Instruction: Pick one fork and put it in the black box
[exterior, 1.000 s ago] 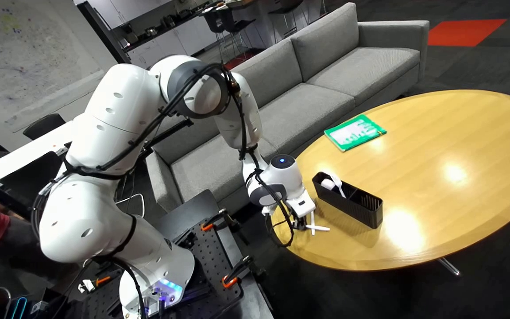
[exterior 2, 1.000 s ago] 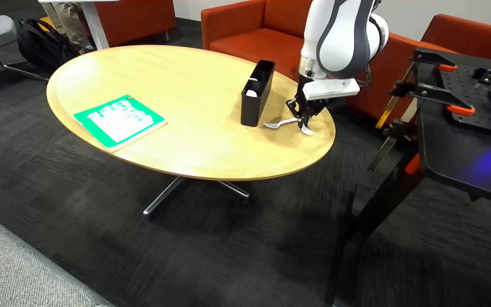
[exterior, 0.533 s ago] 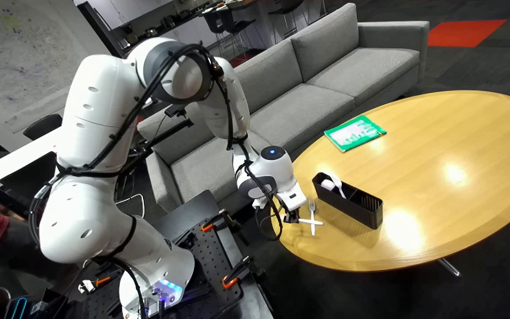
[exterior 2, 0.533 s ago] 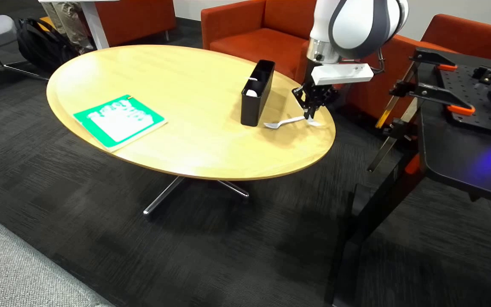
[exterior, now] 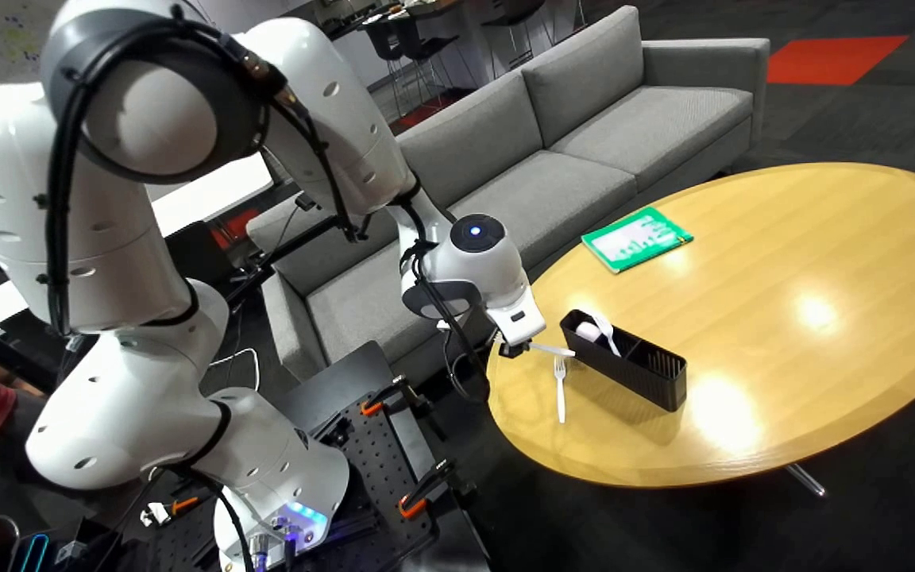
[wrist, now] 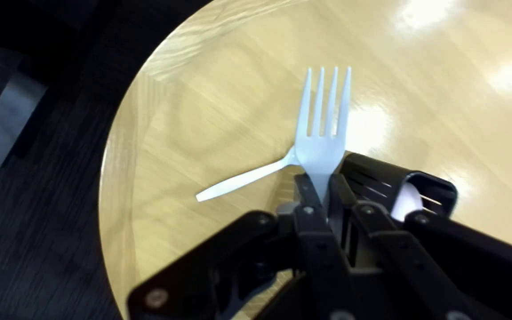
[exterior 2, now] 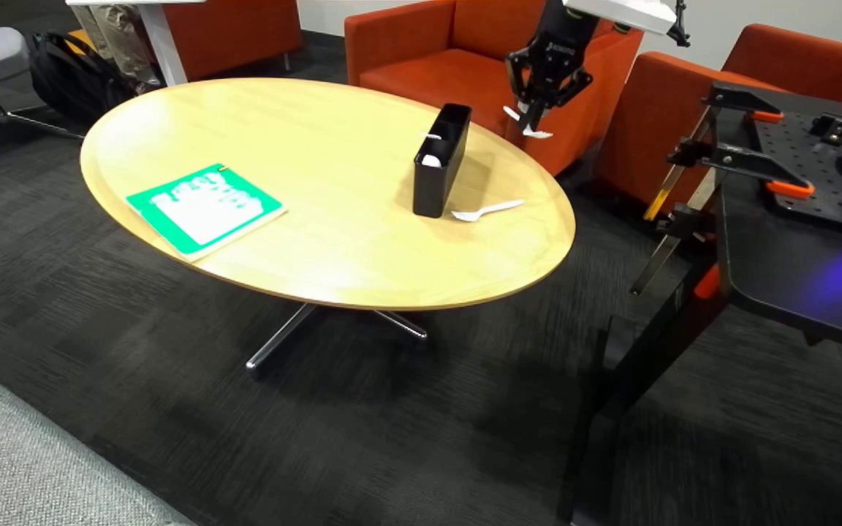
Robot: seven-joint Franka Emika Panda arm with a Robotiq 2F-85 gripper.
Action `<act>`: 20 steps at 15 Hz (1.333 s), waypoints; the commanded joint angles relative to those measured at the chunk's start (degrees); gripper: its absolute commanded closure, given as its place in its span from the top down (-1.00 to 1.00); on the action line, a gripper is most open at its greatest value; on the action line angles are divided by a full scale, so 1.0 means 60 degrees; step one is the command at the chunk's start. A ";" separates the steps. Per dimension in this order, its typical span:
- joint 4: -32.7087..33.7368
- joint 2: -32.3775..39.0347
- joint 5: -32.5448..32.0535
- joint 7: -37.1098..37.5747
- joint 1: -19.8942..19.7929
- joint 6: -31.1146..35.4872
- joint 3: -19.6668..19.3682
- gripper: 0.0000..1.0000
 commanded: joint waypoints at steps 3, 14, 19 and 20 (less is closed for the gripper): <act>0.0199 -0.0344 0.1478 -0.1167 -0.2210 -0.0717 0.2117 -0.94; 0.0824 -0.0807 0.2116 0.0158 -0.2751 -0.2077 0.1812 -0.94; 0.2014 -0.0591 0.2438 0.0297 -0.3915 -0.4775 0.2112 -0.94; 0.2392 -0.0870 0.3814 -0.0559 -0.2785 -0.5597 0.0940 -0.94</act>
